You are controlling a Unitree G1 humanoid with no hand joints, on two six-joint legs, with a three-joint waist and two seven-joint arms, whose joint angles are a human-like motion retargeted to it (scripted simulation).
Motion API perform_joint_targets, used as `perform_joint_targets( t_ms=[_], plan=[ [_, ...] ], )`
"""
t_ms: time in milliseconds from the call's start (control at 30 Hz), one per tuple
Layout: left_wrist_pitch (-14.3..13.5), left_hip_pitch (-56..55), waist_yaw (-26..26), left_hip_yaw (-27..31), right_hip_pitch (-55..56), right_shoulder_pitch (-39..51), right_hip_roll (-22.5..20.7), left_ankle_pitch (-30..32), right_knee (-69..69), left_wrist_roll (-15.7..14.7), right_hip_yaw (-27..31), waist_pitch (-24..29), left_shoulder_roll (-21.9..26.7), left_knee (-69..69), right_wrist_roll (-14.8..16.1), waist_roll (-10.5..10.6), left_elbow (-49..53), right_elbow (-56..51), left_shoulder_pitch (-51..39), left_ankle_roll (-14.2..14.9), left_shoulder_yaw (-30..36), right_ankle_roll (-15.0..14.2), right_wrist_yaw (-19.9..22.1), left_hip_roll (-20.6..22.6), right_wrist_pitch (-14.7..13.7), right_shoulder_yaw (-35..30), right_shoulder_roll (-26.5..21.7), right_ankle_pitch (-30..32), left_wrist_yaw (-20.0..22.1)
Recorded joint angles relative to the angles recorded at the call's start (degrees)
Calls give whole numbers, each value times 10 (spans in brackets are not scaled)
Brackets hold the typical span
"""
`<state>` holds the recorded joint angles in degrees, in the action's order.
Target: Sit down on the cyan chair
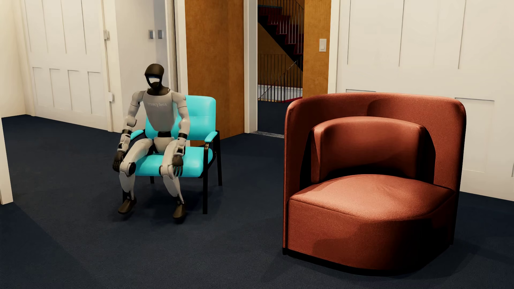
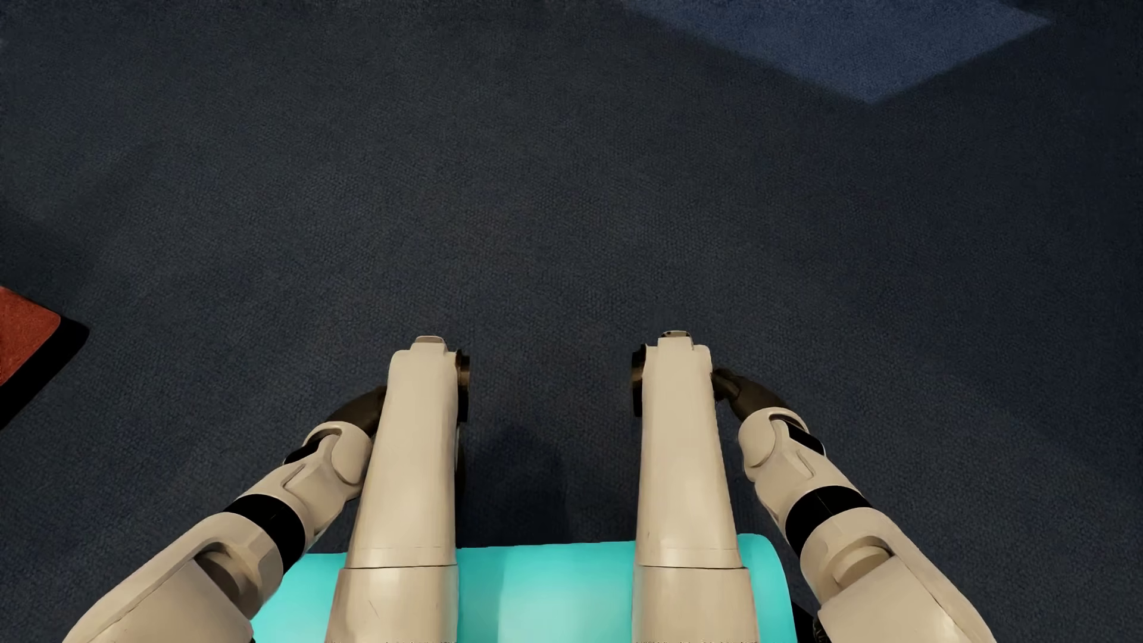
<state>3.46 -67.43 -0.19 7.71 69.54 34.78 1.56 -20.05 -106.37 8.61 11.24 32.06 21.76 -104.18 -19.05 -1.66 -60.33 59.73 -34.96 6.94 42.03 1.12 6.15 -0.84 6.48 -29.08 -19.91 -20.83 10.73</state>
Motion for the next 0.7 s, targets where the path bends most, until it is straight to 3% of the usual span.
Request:
perform_joint_targets(
  t_ms=[233,500,700],
  plan=[
    [3,13,-3,2,-13,-5,-3,6,-16,-51,-2,-5,0,-18,46,-1,-54,69,6,-1,-18,1,38,-2,1,13,-3,5,13],
    [20,23,-2,0,-22,-17,-4,9,-21,-62,-2,-12,-3,-21,59,0,-94,133,26,-8,-35,5,0,3,28,14,5,6,-14],
    [20,23,-1,0,-21,-13,-6,9,-20,-65,-3,-8,2,-20,56,-2,-101,134,20,-6,-33,6,6,3,27,9,1,7,-11]
  ],
)
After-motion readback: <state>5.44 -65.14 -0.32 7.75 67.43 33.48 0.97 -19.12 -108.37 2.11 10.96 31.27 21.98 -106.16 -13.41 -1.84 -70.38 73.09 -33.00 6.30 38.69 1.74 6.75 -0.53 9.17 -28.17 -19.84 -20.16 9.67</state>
